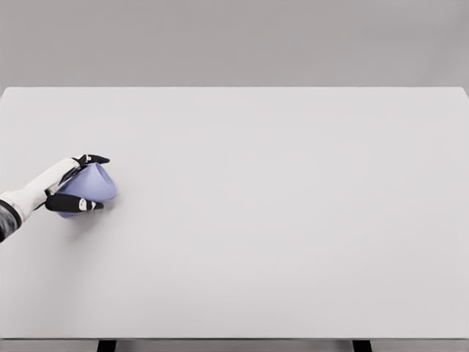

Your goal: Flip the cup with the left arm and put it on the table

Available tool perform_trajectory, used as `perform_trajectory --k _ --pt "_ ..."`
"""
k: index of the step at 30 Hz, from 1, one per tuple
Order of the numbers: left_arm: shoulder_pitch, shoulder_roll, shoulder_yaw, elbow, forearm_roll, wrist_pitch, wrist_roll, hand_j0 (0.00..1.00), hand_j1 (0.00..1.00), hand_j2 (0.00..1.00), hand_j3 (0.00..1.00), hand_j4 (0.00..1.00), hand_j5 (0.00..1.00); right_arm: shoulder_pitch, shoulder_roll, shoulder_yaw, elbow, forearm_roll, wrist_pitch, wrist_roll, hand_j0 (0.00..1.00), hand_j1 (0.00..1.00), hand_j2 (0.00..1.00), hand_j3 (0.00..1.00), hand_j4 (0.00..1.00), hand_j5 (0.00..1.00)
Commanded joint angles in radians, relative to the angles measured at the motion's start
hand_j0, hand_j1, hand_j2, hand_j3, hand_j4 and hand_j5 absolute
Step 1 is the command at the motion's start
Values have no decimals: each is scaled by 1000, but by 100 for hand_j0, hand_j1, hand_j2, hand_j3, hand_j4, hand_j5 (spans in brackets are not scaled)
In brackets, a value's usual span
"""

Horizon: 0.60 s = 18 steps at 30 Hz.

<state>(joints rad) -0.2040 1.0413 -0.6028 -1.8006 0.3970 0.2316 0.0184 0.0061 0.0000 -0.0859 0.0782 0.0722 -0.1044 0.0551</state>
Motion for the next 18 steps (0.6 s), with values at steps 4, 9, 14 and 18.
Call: perform_trajectory --k 4,9,14,18 --pt "-2 0 3 0 -1 -6 0 78 78 78 78 78 78 0 0 0 0 0 0 0 100 100 100 100 100 100" --pt "-5 -3 40 0 6 -31 2 79 79 79 79 79 79 0 0 0 0 0 0 0 100 100 100 100 100 100" --pt "-8 -6 69 0 17 -83 2 79 79 79 79 79 79 0 0 0 0 0 0 0 100 100 100 100 100 100" --pt "-8 -26 83 0 34 -135 2 80 80 80 80 80 80 0 0 0 0 0 0 0 100 100 100 100 100 100"
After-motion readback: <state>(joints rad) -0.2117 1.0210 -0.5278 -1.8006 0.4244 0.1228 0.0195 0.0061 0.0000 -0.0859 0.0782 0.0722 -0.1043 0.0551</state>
